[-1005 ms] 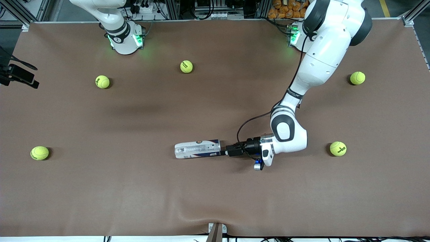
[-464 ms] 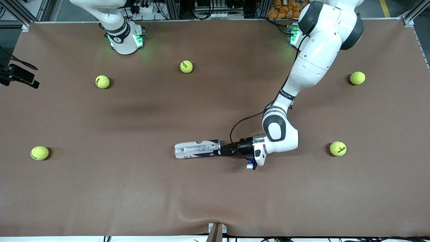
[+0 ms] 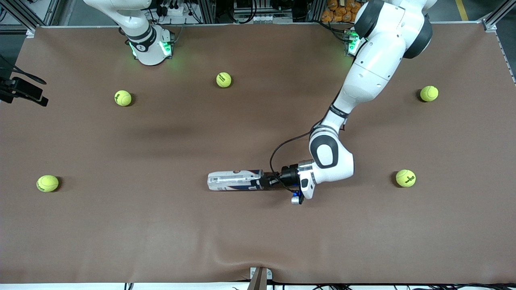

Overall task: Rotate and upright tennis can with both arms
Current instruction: 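Grasp the can's open end with the left gripper, then lift and rotate the can upright with the left gripper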

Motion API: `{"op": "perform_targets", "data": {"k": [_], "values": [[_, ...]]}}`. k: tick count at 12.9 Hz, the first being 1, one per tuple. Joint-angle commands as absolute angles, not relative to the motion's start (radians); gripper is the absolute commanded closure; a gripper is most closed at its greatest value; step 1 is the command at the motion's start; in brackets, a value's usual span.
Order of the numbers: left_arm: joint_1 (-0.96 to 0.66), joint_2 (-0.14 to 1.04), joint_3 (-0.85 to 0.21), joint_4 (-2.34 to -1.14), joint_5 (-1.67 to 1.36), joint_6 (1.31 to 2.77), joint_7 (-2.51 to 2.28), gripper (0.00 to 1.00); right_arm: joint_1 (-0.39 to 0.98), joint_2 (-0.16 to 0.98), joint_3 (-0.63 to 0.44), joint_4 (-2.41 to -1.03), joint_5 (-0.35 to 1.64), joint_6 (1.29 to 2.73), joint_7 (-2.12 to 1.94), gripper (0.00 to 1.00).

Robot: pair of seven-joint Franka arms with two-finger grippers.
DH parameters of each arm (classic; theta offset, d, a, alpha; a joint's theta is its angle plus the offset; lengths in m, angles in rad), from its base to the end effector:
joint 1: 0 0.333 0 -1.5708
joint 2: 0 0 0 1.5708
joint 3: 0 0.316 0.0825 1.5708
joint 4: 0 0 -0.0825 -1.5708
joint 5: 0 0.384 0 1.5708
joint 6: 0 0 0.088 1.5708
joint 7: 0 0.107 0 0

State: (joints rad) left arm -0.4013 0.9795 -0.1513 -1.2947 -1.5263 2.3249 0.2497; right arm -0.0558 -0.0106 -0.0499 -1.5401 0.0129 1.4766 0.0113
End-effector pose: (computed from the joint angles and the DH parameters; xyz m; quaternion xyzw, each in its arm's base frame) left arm 0.6540 -0.3885 0.1733 0.8077 0.1809 -0.0747 0.5562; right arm 0.5388 -0.0558 0.6366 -0.9979 0.0580 0.0261 0.0079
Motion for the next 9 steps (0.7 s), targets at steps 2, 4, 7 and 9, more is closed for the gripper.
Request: {"op": "perform_targets", "data": {"k": [2,4,7,9], "values": [[-0.408,0.845,-0.135,-1.313,-1.153,2.33,-0.022,1.0,-0.063,0.002,-0.037,-1.528,0.005,1.465,0.018,0.0],[-0.411,0.803,-0.156,-1.312,-0.958,2.326,-0.188,1.0,-0.063,0.002,-0.037,-1.528,0.005,1.465,0.018,0.0],[-0.524,0.743,-0.161,-1.305,-0.731,2.322,-0.357,1.0,-0.063,0.002,-0.037,-1.528,0.005,1.465,0.018,0.0],[-0.622,0.713,-0.117,-1.278,-0.462,2.301,-0.533,1.0,-0.063,0.002,-0.035,-1.529,0.005,1.463,0.018,0.0]]}}
